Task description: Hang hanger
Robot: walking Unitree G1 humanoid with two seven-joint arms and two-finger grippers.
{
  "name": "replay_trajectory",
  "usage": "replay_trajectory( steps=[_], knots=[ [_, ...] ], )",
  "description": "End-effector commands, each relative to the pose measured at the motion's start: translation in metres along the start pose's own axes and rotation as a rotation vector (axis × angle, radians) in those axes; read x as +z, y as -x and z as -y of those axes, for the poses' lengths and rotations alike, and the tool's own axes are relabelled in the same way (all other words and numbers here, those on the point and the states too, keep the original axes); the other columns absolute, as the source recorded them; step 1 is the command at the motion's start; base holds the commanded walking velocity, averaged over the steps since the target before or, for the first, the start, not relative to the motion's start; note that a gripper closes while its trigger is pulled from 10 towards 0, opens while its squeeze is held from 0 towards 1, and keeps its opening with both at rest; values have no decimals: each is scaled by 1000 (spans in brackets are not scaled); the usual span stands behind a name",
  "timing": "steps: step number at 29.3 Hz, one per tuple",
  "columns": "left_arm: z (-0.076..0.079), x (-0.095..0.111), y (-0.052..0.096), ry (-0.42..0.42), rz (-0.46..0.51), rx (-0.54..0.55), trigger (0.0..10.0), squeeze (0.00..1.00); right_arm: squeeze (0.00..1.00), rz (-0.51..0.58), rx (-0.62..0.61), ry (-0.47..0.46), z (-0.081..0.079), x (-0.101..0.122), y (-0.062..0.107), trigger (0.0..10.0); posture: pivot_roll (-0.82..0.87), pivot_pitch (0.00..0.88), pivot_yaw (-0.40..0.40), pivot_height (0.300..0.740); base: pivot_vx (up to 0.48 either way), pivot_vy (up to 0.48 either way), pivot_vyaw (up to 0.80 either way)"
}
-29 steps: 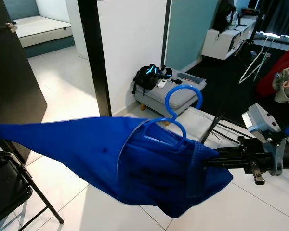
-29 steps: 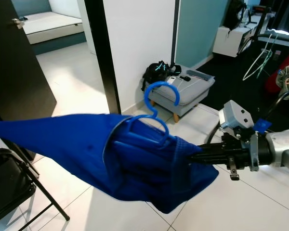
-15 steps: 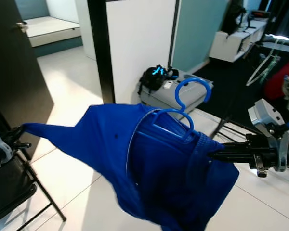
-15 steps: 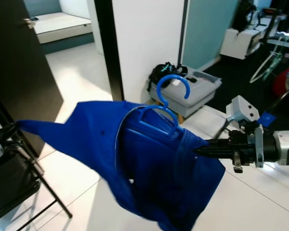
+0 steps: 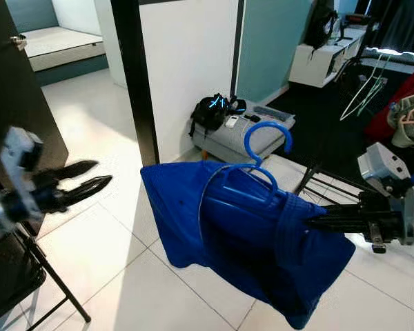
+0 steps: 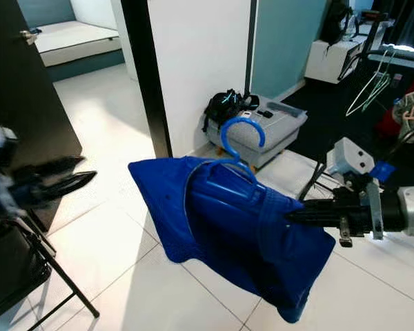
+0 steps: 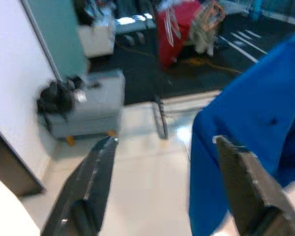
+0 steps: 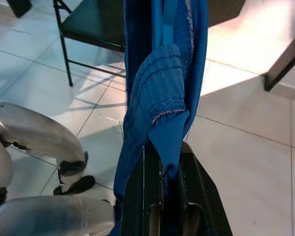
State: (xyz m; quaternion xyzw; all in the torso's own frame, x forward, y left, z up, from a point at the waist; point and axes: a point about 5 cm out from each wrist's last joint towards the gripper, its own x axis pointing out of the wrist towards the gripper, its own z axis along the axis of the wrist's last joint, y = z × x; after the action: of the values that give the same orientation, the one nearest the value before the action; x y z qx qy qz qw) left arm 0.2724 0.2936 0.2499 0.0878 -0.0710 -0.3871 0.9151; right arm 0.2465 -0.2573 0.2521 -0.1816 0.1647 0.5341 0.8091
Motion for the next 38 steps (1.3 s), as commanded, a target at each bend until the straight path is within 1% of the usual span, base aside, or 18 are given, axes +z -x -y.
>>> replay_trajectory(
  steps=[1,2,3,4,5,7,8,9,10,11,13,15,21,26,30,32,35,38],
  knots=[
    [-3,14,8,-57,-39,-33,10000,1000,0,-25,-2,16,1,-2,1,0,-21,0,21,740,0,0,0],
    [-3,14,8,-57,-39,-33,10000,1000,0,-25,-2,16,1,-2,1,0,-21,0,21,740,0,0,0],
    [-2,28,7,-93,-21,-57,10000,0,0,-34,10,13,0,-5,-1,0,-17,0,21,740,0,0,0],
    [7,37,0,-112,-9,-119,10000,0,0,-34,37,11,-3,-5,-5,0,-14,0,21,740,0,0,0],
    [7,37,0,-112,-9,-119,10000,0,0,-34,37,11,-3,-5,-5,0,-14,0,21,740,0,0,0],
    [27,41,-12,-122,-17,-244,10000,0,0,-35,83,12,-8,-5,-12,0,-14,0,21,740,0,0,0],
    [36,38,-18,-108,-22,-299,10000,0,0,-39,102,21,-9,-4,-15,0,-16,0,21,740,0,0,0],
    [36,38,-18,-108,-22,-299,10000,0,0,-39,102,21,-9,-4,-15,0,-16,0,21,740,0,0,0],
    [44,33,-27,-84,-23,-339,10000,0,0,-40,125,33,-10,-2,-19,0,-18,0,20,740,0,0,0],
    [44,33,-27,-84,-23,-339,10000,0,0,-40,125,33,-10,-2,-19,0,-18,0,20,740,0,0,0],
    [59,22,-41,-23,-30,-407,10000,0,0,-34,168,62,-13,3,-25,0,-21,0,22,740,0,0,0],
    [59,22,-41,-23,-30,-407,10000,0,0,-34,168,62,-13,3,-25,0,-21,0,22,740,0,0,0],
    [77,6,-52,29,-98,-516,10000,0,0,-16,207,101,-15,11,-34,0,-22,0,24,740,0,0,0],
    [82,0,-55,58,-134,-508,10000,0,0,-2,222,121,-17,16,-38,0,-20,0,25,740,0,0,0],
    [81,-3,-59,76,-150,-460,10000,0,0,5,234,131,-18,19,-39,0,-21,0,25,740,0,0,0],
    [78,-8,-67,86,-155,-396,10000,0,0,16,241,142,-18,23,-41,0,-20,0,25,740,0,0,0],
    [75,-10,-73,87,-158,-353,10000,0,0,29,239,151,-18,26,-42,0,-20,0,24,740,0,0,0],
    [75,-10,-75,90,-160,-349,10000,0,0,35,236,153,-18,27,-43,0,-19,0,26,740,0,0,0]
  ],
)
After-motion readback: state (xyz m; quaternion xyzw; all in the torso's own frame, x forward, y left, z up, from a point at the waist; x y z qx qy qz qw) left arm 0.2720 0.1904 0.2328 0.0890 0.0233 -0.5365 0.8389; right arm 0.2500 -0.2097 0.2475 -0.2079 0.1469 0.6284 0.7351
